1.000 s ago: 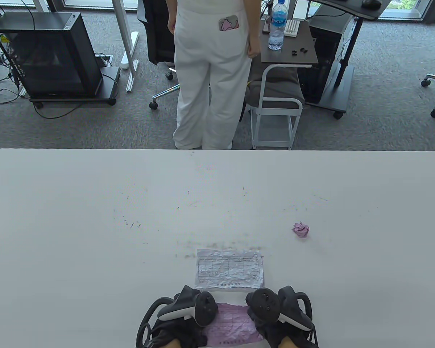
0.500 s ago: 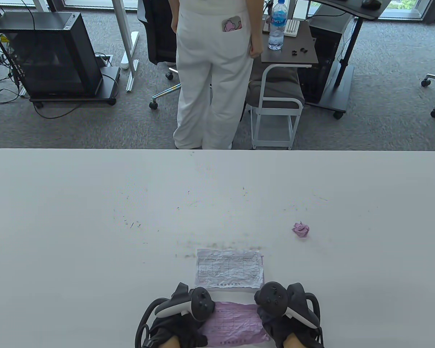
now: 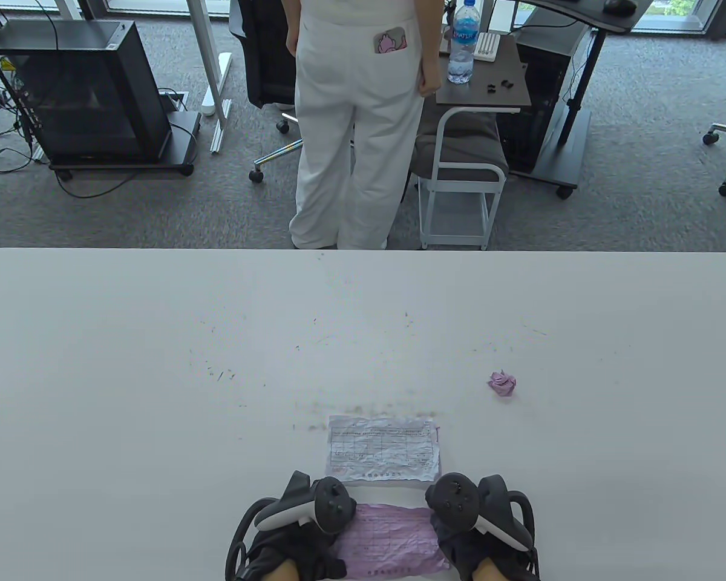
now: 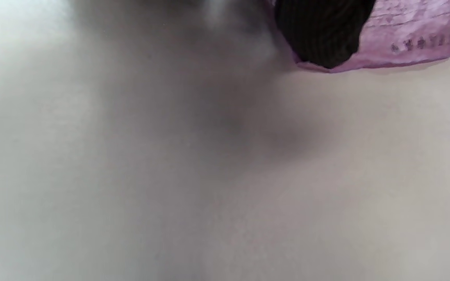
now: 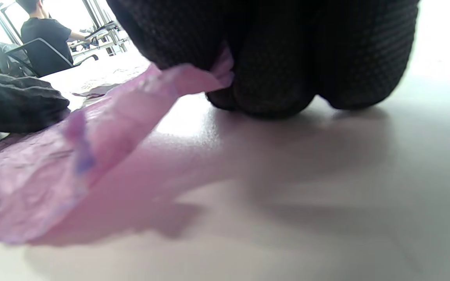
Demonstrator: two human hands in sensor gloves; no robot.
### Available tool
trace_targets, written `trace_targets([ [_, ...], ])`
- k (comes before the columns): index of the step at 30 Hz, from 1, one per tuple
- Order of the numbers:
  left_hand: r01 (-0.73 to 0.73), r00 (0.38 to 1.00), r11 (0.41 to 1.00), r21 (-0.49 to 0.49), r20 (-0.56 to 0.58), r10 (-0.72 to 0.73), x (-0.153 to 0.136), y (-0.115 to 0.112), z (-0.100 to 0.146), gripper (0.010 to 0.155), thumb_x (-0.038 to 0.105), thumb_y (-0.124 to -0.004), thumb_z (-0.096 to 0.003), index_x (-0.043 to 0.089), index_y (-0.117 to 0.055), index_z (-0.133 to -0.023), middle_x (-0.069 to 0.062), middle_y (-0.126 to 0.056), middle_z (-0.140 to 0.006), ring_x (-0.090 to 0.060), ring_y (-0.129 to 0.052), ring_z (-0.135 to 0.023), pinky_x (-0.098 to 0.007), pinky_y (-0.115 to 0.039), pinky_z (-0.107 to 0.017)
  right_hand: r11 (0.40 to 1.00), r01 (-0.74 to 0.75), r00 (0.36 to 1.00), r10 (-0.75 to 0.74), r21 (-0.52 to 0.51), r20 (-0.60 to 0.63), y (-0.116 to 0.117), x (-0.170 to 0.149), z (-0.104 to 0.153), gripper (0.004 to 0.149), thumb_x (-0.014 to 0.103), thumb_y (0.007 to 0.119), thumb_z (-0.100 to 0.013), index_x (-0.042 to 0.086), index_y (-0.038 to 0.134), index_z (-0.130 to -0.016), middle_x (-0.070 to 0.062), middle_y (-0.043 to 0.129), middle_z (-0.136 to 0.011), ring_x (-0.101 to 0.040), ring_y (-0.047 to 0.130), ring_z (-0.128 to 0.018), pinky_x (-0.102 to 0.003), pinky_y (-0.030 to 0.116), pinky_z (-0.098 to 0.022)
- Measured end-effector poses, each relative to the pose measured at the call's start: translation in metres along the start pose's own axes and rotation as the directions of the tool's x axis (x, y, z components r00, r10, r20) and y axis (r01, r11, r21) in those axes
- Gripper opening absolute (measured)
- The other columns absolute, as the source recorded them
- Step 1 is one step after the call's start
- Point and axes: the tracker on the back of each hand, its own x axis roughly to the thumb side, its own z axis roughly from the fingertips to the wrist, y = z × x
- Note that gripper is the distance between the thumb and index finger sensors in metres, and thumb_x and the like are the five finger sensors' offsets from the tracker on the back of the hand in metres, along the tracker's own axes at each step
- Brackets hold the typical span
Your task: Flatten crumpled invoices and stack
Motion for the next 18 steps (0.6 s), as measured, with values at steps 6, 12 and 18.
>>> trace_targets([
  [6, -0.002, 1.000, 1.000, 0.001, 0.003, 0.002, 0.000, 0.001, 0.000, 0.085, 0.041, -0.078, -0.0549, 0.030, -0.013, -0.107, -0.014, 0.014, -0.101, -0.058, 0.009, -0.090, -0.069, -0.023, -0.063, 0.999, -0.054, 0.998, 0.054, 0.002, -0.045, -0.006, -0.004, 0.000, 0.048, 0.020, 0.083, -0.049, 0.012, 0.068, -0.093, -0.016, 0.089, -0.076, -0.029, 0.095, -0.054, -0.048, 0.087, -0.040],
  [12, -0.006, 1.000, 1.000, -0.001, 0.000, 0.006, 0.000, 0.001, 0.001, 0.085, 0.042, -0.079, -0.0548, 0.031, -0.013, -0.107, -0.013, 0.013, -0.102, -0.057, 0.009, -0.090, -0.069, -0.023, -0.064, 0.983, 0.079, 0.996, -0.086, -0.164, -0.037, -0.026, -0.014, 0.013, 0.052, 0.029, 0.081, -0.051, 0.010, 0.062, -0.096, -0.025, 0.073, -0.090, -0.038, 0.087, -0.066, -0.049, 0.086, -0.042],
  [18, -0.005, 1.000, 1.000, -0.005, -0.005, 0.005, 0.000, 0.002, 0.001, 0.085, 0.042, -0.079, -0.0546, 0.031, -0.012, -0.107, -0.013, 0.014, -0.101, -0.057, 0.009, -0.090, -0.069, -0.023, -0.064, 0.994, 0.022, 0.930, 0.019, -0.107, 0.367, -0.024, 0.050, 0.019, 0.047, 0.036, 0.076, -0.054, 0.014, 0.066, -0.094, -0.024, 0.060, -0.101, -0.043, 0.075, -0.080, -0.055, 0.080, -0.050],
])
